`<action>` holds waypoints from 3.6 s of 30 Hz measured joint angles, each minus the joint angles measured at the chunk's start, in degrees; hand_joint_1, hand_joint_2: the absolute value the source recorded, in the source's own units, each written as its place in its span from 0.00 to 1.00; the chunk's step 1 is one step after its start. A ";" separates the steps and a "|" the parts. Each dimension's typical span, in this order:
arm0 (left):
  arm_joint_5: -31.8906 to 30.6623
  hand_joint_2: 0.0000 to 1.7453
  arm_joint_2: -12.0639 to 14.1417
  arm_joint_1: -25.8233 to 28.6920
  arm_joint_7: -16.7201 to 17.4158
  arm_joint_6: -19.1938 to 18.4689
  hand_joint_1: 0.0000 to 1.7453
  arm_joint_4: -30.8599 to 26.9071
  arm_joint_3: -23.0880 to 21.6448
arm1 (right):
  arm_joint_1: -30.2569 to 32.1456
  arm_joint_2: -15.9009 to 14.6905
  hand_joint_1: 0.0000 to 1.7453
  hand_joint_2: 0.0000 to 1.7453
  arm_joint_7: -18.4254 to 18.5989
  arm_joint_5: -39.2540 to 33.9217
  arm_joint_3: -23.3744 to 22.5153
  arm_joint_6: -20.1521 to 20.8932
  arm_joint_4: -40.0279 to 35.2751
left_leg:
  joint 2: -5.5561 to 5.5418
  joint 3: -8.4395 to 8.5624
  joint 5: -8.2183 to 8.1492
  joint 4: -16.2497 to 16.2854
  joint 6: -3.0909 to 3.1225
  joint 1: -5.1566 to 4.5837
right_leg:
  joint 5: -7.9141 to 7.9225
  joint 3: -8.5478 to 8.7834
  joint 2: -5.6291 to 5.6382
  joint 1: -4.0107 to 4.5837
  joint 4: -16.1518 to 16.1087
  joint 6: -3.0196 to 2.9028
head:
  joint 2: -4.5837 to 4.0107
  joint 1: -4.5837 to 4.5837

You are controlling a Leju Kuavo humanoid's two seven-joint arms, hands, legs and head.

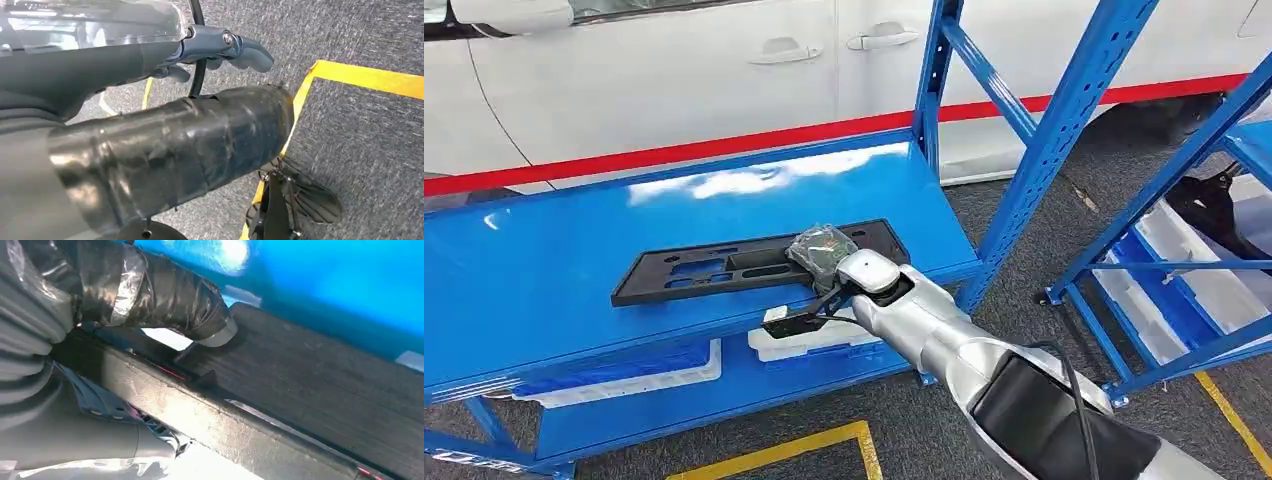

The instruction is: Take the parts from the cabinet and place them on the table.

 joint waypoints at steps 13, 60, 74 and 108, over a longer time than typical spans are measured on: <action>0.52 1.00 -0.02 0.44 -4.34 0.14 0.00 0.00 2.38 | 2.37 -6.70 1.00 1.00 0.08 4.26 -1.64 -2.25 -25.07 | 0.00 -0.19 0.00 0.02 -0.01 0.00 | -0.01 -0.23 0.00 0.01 0.00 0.00 | 0.00 0.00; -2.73 1.00 0.30 0.80 -16.92 -5.33 0.00 0.00 2.27 | 8.81 -24.46 1.00 1.00 0.39 1.77 -5.94 2.04 -66.53 | 0.03 -0.22 -0.20 0.13 0.10 -0.17 | -0.03 -0.23 0.02 -0.22 -0.04 -0.03 | 0.00 0.00; -4.39 1.00 0.35 0.66 -17.35 -4.42 0.00 0.00 2.27 | 10.30 -26.36 1.00 1.00 0.51 1.90 -6.75 2.37 -66.99 | 0.64 -0.35 1.87 -1.50 1.90 0.41 | -8.85 -5.72 -0.06 -1.50 14.40 2.51 | 0.00 0.04; -6.05 1.00 0.72 0.45 -15.56 -3.30 0.00 -0.04 2.27 | 11.25 -28.48 1.00 1.00 0.77 0.81 -8.07 2.52 -67.36 | 0.98 -4.06 3.95 -0.43 2.42 -0.65 | -4.37 -3.34 -0.39 -1.95 13.62 3.24 | 0.00 0.02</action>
